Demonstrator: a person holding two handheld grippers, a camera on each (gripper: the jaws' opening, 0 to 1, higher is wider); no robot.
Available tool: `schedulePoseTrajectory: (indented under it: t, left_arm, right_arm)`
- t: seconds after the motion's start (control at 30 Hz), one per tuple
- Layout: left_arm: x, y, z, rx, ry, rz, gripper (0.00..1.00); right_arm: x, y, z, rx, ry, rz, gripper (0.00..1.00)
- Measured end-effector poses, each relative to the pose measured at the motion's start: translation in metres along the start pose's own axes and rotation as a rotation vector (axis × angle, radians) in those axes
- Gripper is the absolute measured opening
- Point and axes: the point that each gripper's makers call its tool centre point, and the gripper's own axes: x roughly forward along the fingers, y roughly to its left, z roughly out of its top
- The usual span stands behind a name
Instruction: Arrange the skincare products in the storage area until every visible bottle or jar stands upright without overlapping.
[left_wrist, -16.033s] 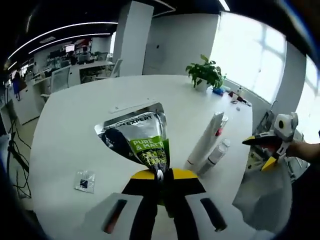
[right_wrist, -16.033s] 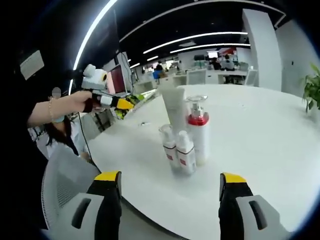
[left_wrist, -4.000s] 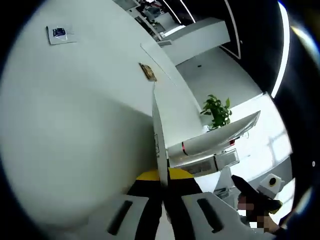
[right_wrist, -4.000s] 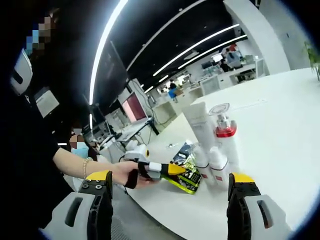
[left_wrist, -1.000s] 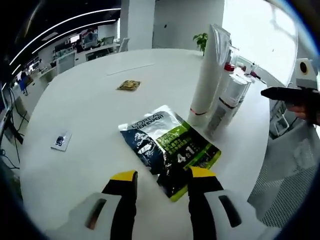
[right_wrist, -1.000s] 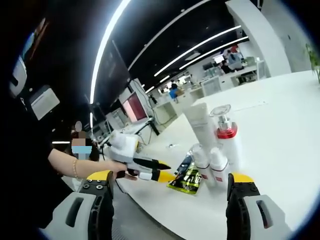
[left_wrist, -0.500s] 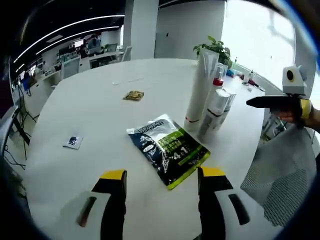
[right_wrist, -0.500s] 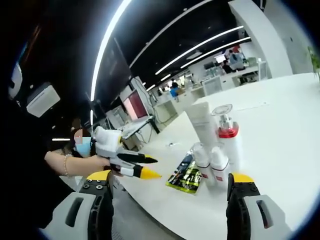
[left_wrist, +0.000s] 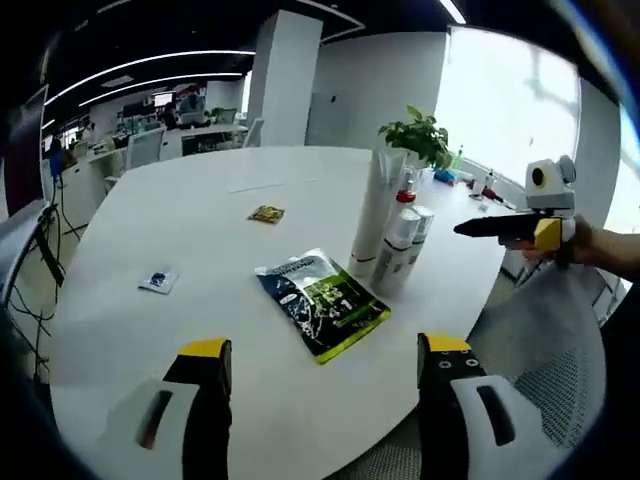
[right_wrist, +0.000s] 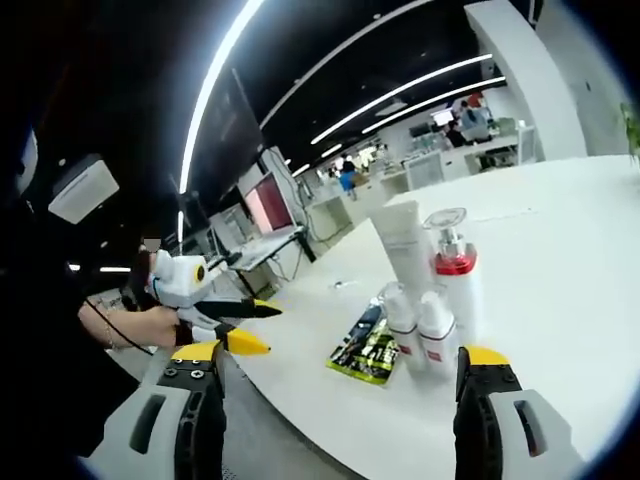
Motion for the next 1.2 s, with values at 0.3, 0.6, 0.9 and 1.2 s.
schedulePoseTrajectory:
  t: [0.3, 0.6, 0.9, 1.2]
  left_arm:
    - [-0.022, -0.004, 0.018, 0.007, -0.057, -0.008, 0.72]
    - [-0.035, 0.001, 0.022, -0.022, -0.109, 0.002, 0.77]
    - [-0.037, -0.001, 0.026, -0.042, -0.152, -0.002, 0.87]
    - [-0.037, 0.004, 0.024, -0.038, -0.155, 0.029, 0.95]
  right_arm:
    - [0.0, -0.003, 0.0, -0.002, -0.002, -0.01, 0.99]
    - [0.001, -0.002, 0.0, -0.002, -0.006, -0.006, 0.99]
    - [-0.001, -0.001, 0.003, 0.008, -0.025, -0.004, 0.99]
    - [-0.001, -0.001, 0.003, 0.013, -0.026, -0.001, 0.99]
